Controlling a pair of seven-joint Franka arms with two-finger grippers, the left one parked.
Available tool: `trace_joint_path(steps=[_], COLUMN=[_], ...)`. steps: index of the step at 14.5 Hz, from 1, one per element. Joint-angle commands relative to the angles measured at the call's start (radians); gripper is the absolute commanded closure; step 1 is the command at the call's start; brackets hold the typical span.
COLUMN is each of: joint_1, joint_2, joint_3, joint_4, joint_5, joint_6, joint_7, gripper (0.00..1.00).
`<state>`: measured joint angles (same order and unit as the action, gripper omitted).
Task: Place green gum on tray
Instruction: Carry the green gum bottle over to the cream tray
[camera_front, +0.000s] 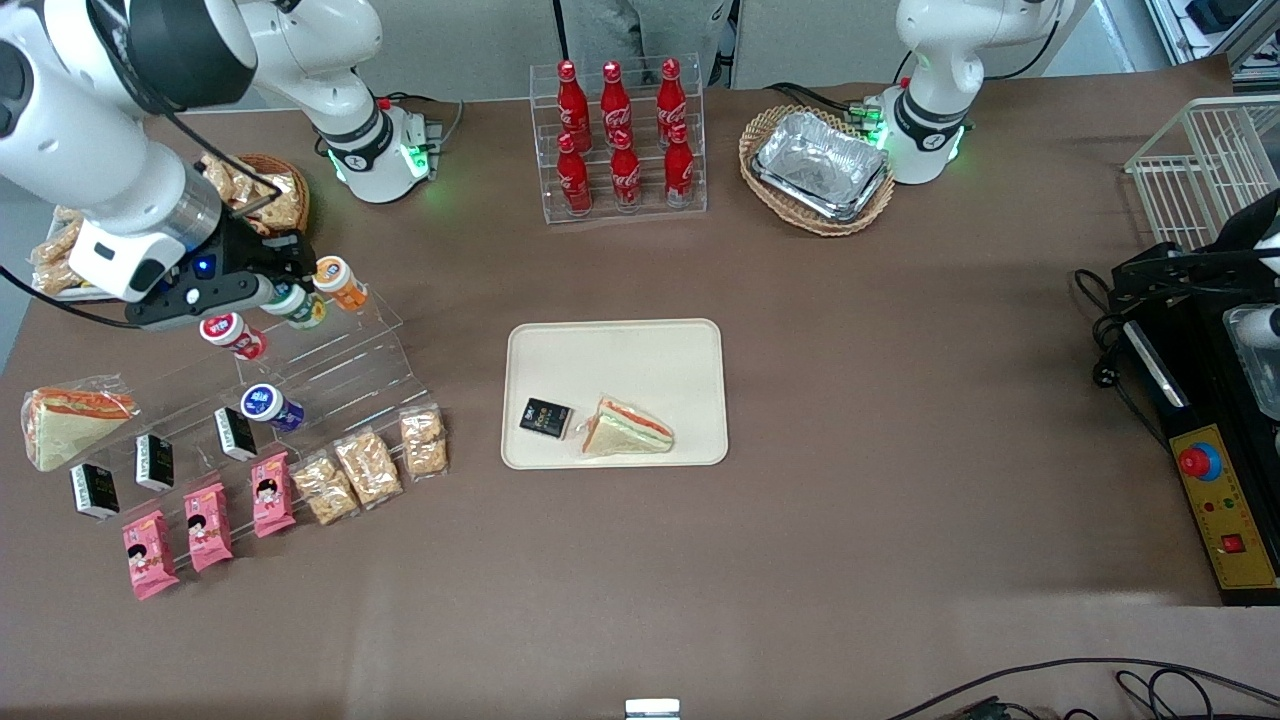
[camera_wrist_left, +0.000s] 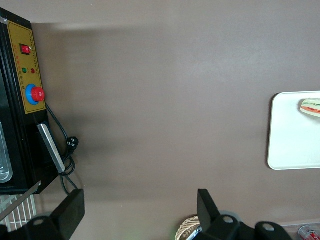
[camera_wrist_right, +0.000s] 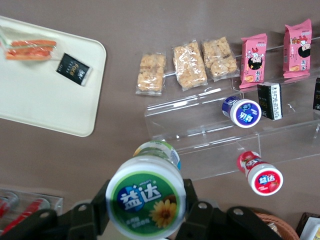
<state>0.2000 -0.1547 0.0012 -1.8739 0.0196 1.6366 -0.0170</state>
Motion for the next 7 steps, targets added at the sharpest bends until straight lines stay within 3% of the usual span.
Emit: trace_joint_path(steps=[1, 7], joint_1=[0.1, 0.332], joint_2=[0.036, 0.128], joint_3=[-0.003, -0.006], joint_4=[0.091, 0.091], joint_5=[0.02, 0.04], joint_6=[-0.038, 0.109], joint_7=[0.196, 0.65], gripper=[0.8, 0.8])
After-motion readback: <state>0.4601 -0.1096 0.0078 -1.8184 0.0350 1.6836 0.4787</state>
